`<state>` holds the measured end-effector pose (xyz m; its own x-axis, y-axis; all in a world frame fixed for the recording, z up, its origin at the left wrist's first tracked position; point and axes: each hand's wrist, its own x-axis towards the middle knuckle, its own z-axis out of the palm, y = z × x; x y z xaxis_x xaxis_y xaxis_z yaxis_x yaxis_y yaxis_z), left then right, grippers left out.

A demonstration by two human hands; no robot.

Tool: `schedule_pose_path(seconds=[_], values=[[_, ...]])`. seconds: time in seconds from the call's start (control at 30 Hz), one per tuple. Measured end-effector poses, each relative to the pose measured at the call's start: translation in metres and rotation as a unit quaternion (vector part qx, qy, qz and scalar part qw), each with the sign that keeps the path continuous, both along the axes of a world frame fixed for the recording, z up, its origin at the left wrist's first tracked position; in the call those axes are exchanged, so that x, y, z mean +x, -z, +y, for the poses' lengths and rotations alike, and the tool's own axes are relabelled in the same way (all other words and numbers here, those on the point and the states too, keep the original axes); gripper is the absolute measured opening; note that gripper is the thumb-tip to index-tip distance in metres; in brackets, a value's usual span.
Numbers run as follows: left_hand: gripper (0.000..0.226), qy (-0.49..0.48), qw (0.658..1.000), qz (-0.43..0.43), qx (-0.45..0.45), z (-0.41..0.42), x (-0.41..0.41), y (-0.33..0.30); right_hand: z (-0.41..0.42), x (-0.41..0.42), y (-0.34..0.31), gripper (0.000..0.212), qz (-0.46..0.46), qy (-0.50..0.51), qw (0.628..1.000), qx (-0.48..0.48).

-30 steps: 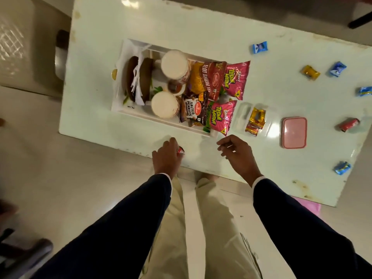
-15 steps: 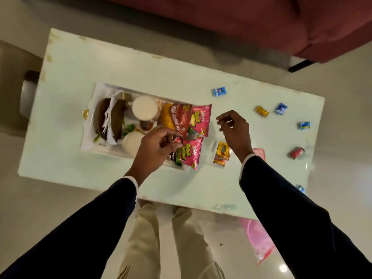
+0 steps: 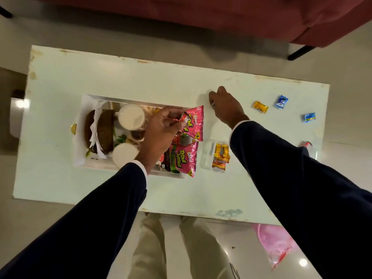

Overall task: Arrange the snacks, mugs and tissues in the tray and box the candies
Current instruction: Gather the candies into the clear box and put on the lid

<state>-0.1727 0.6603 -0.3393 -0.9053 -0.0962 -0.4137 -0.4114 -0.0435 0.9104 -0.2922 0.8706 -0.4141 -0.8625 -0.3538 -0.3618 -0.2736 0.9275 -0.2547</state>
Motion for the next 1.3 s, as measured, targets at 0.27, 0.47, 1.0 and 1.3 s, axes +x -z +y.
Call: schedule_pose_path(seconds=[0.27, 0.47, 1.0, 1.3], values=[[0.018, 0.129, 0.983, 0.005, -0.131, 0.059, 0.021, -0.001, 0.056, 0.056, -0.055, 0.023, -0.063, 0.349, 0.885, -0.301], [0.014, 0.208, 0.937, -0.009, -0.281, 0.114, 0.036, 0.017, 0.068, 0.156, -0.073, 0.028, -0.109, 0.388, 0.877, -0.263], [0.023, 0.306, 0.905, 0.049, -0.292, 0.162, 0.047, 0.019, 0.159, 0.221, -0.062, 0.019, -0.066, 0.458, 0.857, -0.228], [0.032, 0.371, 0.887, 0.103, -0.256, 0.262, 0.035, 0.037, 0.295, 0.285, -0.026, 0.039, 0.051, 0.598, 0.794, -0.1]])
